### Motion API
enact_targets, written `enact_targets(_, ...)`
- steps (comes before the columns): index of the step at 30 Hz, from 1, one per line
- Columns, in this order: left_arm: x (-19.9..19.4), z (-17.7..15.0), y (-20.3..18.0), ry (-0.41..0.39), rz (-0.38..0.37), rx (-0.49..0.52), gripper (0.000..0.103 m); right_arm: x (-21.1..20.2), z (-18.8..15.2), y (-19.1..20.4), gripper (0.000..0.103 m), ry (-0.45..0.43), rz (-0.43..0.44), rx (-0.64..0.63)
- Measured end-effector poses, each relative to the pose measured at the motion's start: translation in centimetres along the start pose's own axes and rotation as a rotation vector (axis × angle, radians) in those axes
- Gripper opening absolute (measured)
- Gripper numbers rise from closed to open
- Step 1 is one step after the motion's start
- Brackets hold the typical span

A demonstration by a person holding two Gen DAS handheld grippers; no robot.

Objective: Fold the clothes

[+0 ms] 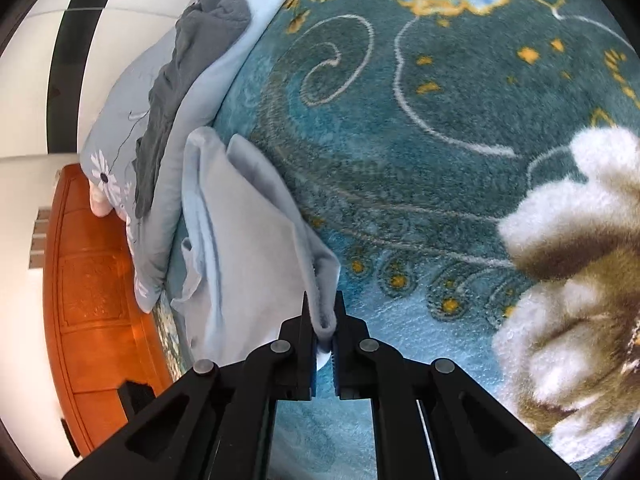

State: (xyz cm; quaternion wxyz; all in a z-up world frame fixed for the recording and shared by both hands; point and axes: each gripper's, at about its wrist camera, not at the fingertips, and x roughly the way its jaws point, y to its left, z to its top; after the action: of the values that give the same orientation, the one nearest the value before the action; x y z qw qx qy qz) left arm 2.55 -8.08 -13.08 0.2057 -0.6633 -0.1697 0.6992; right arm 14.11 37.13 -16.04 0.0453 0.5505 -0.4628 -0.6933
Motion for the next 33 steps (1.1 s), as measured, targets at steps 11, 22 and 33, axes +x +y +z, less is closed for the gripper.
enact_targets(11,2.0,8.6,-5.6,-0.118,0.204,0.486,0.053,-2.3,0.3,3.3,0.031,-0.013,-0.109,-0.125)
enact_targets(22,5.2,8.4,-6.6,0.035,0.232,0.865,0.056,-1.3,-0.3,3.6,0.039,0.006,-0.17,-0.139)
enact_targets(33,3.4,10.7,-3.1,-0.07,0.107,0.592,0.054,2.4,2.7,13.8,0.039,-0.047,-0.199,-0.431)
